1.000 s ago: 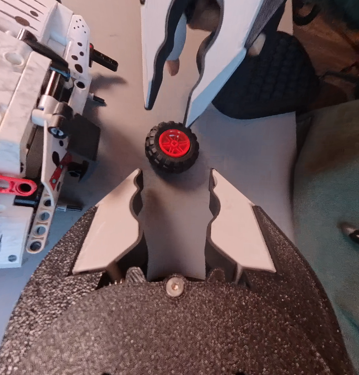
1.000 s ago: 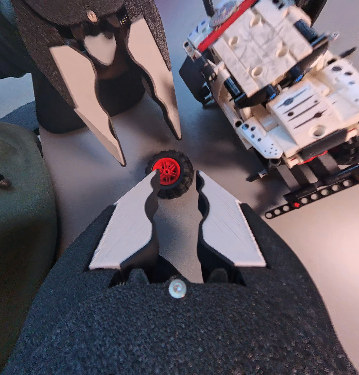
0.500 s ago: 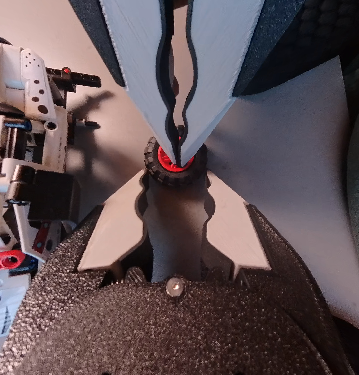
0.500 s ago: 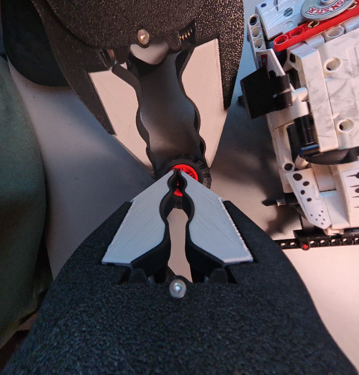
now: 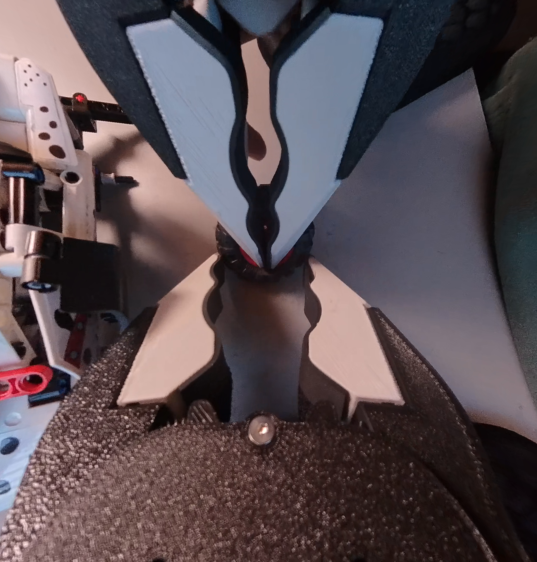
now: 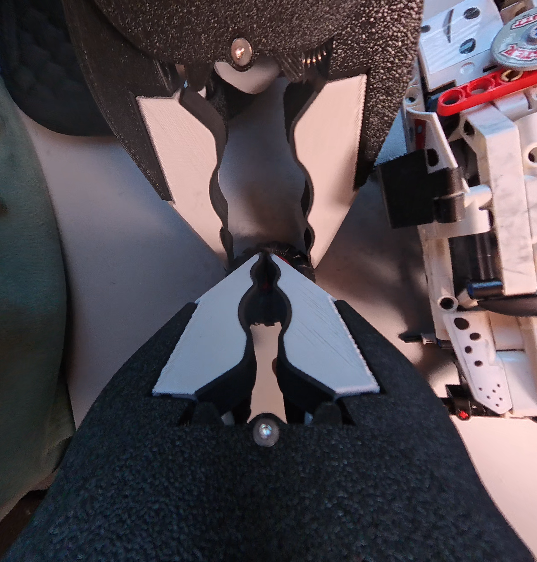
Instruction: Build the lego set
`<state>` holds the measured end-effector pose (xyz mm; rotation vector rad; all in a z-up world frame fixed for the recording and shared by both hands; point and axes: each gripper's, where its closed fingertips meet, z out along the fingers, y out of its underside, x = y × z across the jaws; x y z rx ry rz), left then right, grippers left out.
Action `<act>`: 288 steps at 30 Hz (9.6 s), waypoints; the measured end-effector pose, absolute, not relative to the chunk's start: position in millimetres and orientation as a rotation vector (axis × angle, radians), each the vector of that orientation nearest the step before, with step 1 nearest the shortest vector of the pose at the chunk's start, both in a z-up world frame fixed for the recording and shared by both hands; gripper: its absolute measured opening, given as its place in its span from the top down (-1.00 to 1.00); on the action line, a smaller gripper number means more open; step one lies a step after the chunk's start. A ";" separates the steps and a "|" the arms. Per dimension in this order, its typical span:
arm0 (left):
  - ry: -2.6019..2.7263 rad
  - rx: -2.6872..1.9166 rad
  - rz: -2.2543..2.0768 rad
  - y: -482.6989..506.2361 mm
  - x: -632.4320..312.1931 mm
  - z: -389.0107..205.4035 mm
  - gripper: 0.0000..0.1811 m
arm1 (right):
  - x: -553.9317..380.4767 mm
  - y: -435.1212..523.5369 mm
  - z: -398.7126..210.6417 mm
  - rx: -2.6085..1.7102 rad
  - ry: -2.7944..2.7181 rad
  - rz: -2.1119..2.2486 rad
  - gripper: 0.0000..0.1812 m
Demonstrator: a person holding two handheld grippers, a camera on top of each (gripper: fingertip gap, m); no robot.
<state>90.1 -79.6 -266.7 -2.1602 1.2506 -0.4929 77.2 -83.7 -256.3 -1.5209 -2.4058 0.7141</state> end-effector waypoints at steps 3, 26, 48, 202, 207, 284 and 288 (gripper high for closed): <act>1.236 -2.157 -0.518 -78.9 91.6 -264.2 0.46 | 78.1 -83.0 -249.7 -1.591 -2.353 0.780 1.00; 0.826 -2.040 -1.188 -89.5 105.8 -192.0 0.30 | 109.6 -84.2 -198.4 -0.864 -2.277 0.632 0.38; 0.407 -1.572 -0.987 -58.0 77.4 -112.8 0.72 | 82.0 -53.6 -119.0 -1.323 -1.381 1.521 0.70; -0.203 -1.423 -1.521 -70.7 89.2 -130.2 0.75 | 86.7 -89.4 -106.0 -0.692 -1.471 0.840 0.95; -0.076 -1.432 -1.386 -78.8 93.5 -126.4 0.74 | 91.9 -96.3 -106.2 -0.639 -1.493 0.833 0.96; 0.266 -1.739 -1.028 -80.7 95.8 -129.9 0.73 | 80.9 -75.8 -107.9 -1.287 -1.444 1.688 0.72; 0.216 -1.801 -0.953 -74.3 87.0 -139.2 0.74 | 84.9 -63.6 -123.0 -1.254 -1.551 1.343 0.74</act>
